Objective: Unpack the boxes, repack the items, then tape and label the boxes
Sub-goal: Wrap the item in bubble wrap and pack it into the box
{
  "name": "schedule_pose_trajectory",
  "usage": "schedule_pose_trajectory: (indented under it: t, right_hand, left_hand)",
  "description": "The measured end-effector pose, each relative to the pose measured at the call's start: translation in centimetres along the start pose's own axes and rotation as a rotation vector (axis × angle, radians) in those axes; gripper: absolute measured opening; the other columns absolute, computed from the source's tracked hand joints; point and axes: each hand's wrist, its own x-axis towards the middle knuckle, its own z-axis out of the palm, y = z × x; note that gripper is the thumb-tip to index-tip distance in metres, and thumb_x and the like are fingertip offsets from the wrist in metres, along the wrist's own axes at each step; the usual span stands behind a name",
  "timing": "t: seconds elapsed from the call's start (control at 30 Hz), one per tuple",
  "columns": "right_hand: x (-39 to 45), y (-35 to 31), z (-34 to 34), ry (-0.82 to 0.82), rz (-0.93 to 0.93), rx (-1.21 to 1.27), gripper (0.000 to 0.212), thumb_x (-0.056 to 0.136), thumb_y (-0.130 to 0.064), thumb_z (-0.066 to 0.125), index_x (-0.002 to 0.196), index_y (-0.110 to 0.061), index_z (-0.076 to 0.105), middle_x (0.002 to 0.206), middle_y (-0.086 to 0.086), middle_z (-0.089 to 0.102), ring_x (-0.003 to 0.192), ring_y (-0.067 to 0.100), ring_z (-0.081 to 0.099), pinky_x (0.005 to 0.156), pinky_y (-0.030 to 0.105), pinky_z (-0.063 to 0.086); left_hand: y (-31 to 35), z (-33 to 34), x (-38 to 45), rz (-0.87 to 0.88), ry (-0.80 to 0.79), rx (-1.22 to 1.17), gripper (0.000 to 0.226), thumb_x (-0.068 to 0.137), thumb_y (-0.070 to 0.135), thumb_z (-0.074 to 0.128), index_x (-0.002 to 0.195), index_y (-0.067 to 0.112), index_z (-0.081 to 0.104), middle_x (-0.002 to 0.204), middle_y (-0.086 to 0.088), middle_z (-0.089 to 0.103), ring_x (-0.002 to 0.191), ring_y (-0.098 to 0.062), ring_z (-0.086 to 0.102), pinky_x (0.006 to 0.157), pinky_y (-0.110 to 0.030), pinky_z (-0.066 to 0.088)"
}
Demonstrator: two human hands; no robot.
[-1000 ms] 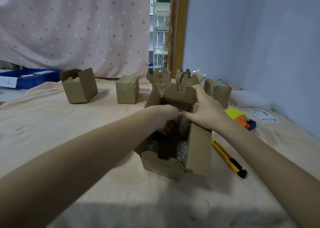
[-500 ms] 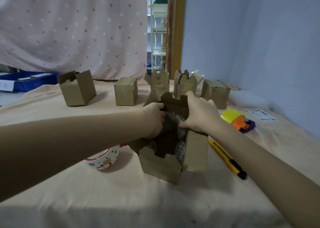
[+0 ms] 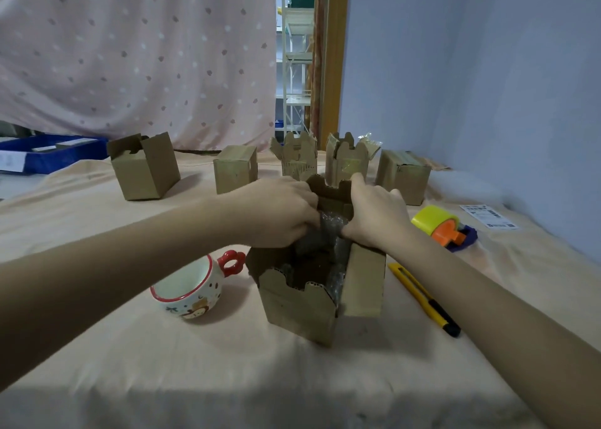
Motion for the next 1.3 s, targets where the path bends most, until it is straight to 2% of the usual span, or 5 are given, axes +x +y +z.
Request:
schedule_pose_trajectory:
  t: [0.2, 0.53, 1.03, 1.2, 1.3]
  right_hand:
    - [0.6, 0.8, 0.0, -0.069, 0.038, 0.036, 0.043, 0.093, -0.044, 0.052, 0.117, -0.011, 0.04, 0.085, -0.002, 0.051, 0.085, 0.023, 0.055, 0.088, 0.041, 0.043]
    - [0.9, 3.8, -0.6, -0.096, 0.119, 0.121, 0.013, 0.089, -0.019, 0.051, 0.076, -0.019, 0.049, 0.072, 0.001, 0.053, 0.066, 0.02, 0.048, 0.054, 0.028, 0.031]
    - [-6.5, 4.1, 2.1, 0.042, 0.194, 0.509, 0.031, 0.084, -0.023, 0.065, 0.105, -0.015, 0.044, 0.092, 0.006, 0.063, 0.082, 0.029, 0.06, 0.07, 0.039, 0.048]
    - [-7.0, 3.5, 1.6, 0.644, -0.334, 0.11, 0.036, 0.075, -0.01, 0.069, 0.107, -0.003, 0.053, 0.103, 0.014, 0.059, 0.094, 0.031, 0.055, 0.077, 0.037, 0.047]
    - [-6.7, 2.4, 0.8, 0.484, -0.727, 0.093, 0.02, 0.085, -0.024, 0.052, 0.088, -0.01, 0.066, 0.085, 0.005, 0.064, 0.078, 0.026, 0.061, 0.063, 0.034, 0.049]
  left_hand:
    - [4.5, -0.7, -5.8, -0.075, 0.081, -0.29, 0.076, 0.066, 0.082, 0.017, 0.118, 0.04, 0.055, 0.104, 0.02, 0.056, 0.097, -0.001, 0.048, 0.089, -0.024, 0.037]
    - [2.1, 3.8, -6.6, 0.007, 0.425, -0.105, 0.016, 0.072, 0.014, 0.057, 0.07, 0.029, 0.062, 0.064, 0.012, 0.059, 0.06, -0.013, 0.057, 0.075, -0.029, 0.035]
    - [-2.8, 7.4, -6.8, 0.087, 0.446, 0.143, 0.016, 0.08, 0.012, 0.064, 0.089, 0.017, 0.076, 0.103, -0.004, 0.071, 0.108, -0.025, 0.062, 0.094, -0.036, 0.045]
    - [-2.2, 8.0, -6.7, 0.098, 0.498, 0.205, 0.028, 0.085, 0.015, 0.049, 0.087, 0.015, 0.076, 0.104, -0.006, 0.071, 0.112, -0.028, 0.061, 0.104, -0.034, 0.031]
    - [-1.8, 7.8, -6.6, 0.086, 0.528, 0.201, 0.036, 0.085, 0.016, 0.041, 0.083, 0.013, 0.077, 0.1, -0.008, 0.072, 0.109, -0.028, 0.063, 0.105, -0.033, 0.029]
